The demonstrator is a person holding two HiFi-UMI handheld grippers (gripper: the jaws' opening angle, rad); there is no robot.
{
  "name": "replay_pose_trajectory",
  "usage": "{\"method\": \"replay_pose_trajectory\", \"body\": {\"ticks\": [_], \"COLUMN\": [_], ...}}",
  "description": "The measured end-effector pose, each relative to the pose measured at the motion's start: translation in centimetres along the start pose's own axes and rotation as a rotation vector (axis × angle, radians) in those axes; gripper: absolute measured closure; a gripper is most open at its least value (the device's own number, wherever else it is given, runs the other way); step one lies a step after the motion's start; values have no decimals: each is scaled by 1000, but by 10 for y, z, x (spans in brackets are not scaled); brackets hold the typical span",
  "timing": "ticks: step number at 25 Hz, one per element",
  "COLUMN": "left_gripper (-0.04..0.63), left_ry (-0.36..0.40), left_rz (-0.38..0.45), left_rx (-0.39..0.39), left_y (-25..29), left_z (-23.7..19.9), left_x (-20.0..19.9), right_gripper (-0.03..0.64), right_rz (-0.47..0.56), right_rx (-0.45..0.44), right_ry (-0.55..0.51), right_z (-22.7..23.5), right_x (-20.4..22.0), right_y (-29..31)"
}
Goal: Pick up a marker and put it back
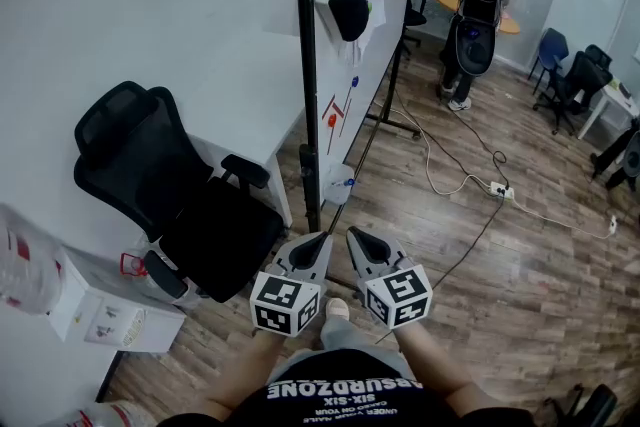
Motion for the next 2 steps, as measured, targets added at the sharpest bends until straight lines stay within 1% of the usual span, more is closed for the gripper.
{"method": "replay_pose_trajectory", "body": {"ticks": [2], "left_gripper": [588], "left_ry": [0], "left_rz": [0], "left_rx": [-1], "left_y": [-2], "left_z": [1], "left_x": [0], "right_gripper": [618], "right_rz": [-2], "right_rx": [-1], "right_ry": [-1], "right_z": [-1], "right_x": [0], "right_y": [-2]}}
Point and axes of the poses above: the fingertips, and each gripper's own axes: y forward along the fingers, z to its right, x out of its underside, the point moved 7 cm from there along -y, backward along the fingers, and after that the axes turned 4 degrees about z, right-handed, at the moved point
